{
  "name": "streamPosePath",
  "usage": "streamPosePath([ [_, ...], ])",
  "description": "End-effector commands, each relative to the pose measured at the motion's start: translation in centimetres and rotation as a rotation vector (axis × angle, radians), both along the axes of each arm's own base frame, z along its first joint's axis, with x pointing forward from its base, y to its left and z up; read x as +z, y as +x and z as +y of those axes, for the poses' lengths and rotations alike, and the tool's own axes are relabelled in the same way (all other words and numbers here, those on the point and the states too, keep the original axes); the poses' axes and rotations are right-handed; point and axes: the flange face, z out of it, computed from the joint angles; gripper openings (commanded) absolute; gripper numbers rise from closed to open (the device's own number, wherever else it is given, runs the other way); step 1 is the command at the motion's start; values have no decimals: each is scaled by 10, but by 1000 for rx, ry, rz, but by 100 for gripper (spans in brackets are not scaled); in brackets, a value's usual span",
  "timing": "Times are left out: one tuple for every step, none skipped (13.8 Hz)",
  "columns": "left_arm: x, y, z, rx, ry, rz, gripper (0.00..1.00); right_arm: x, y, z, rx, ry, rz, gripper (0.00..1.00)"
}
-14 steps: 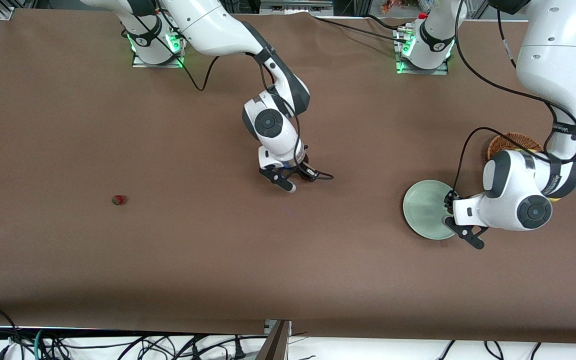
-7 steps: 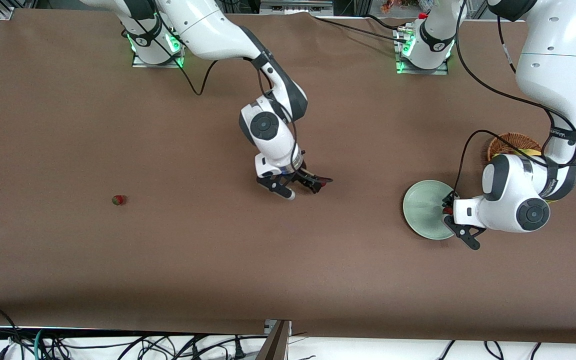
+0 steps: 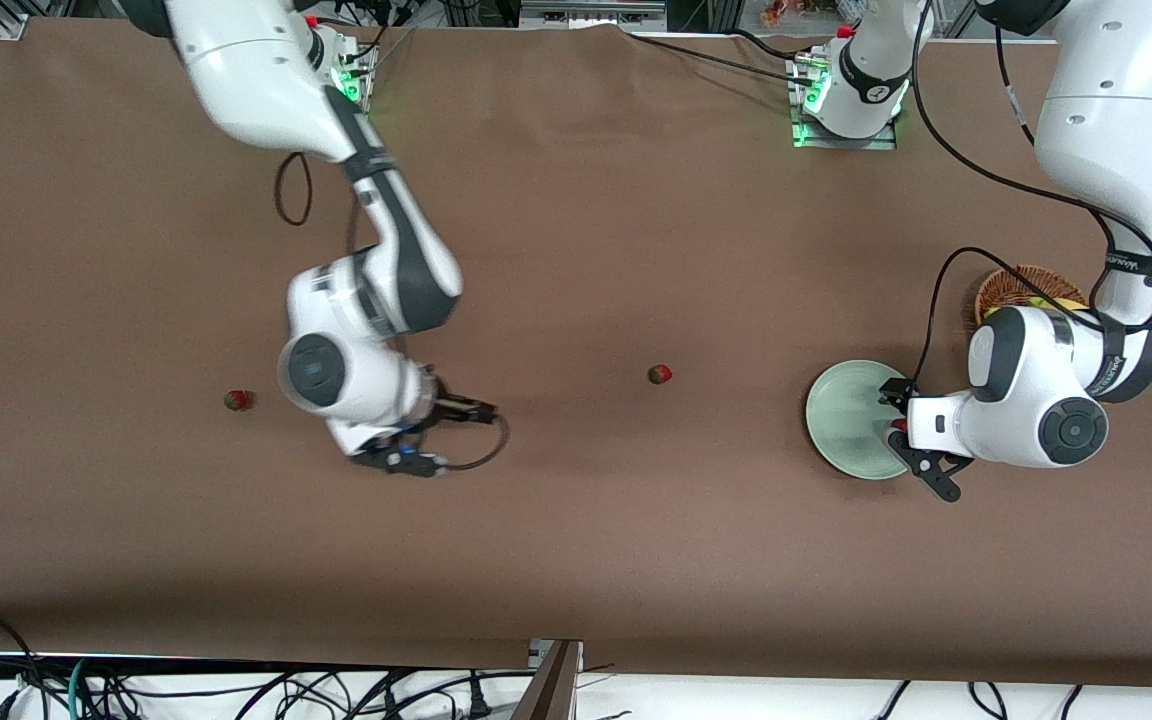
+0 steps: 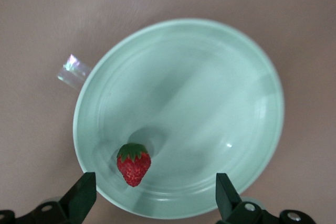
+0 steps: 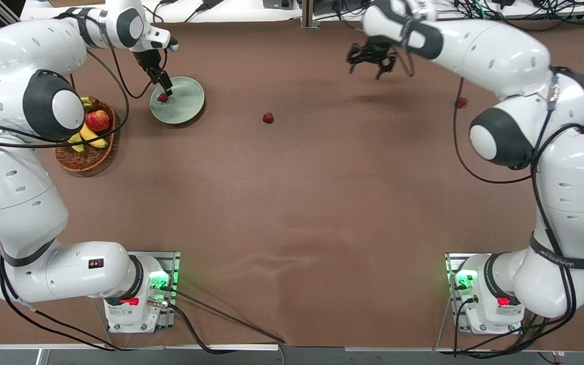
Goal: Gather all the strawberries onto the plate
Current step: 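Release the strawberry on the plate while the right gripper sets another mid-table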
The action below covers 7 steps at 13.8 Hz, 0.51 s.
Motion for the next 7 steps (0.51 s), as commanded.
streamPosePath([
  [42, -2, -34, 67, 21, 23, 100, -3, 5, -81, 197, -21, 87, 100],
  [53, -5, -56, 127, 37, 38, 100, -2, 8, -111, 229, -37, 97, 100],
  [63, -11, -81, 206, 58, 50, 100, -6, 8, -145, 244, -73, 115, 100],
  [66, -19, -107, 307, 85, 74, 100, -13, 7, -174, 296, -113, 129, 100],
  [72, -27, -135, 403, 108, 93, 100, -19, 7, -205, 341, -133, 137, 100],
  [76, -34, -165, 481, 119, 98, 100, -30, 8, -240, 348, -125, 147, 100],
  [78, -42, -195, 547, 140, 91, 100, -38, 7, -271, 349, -106, 136, 100],
])
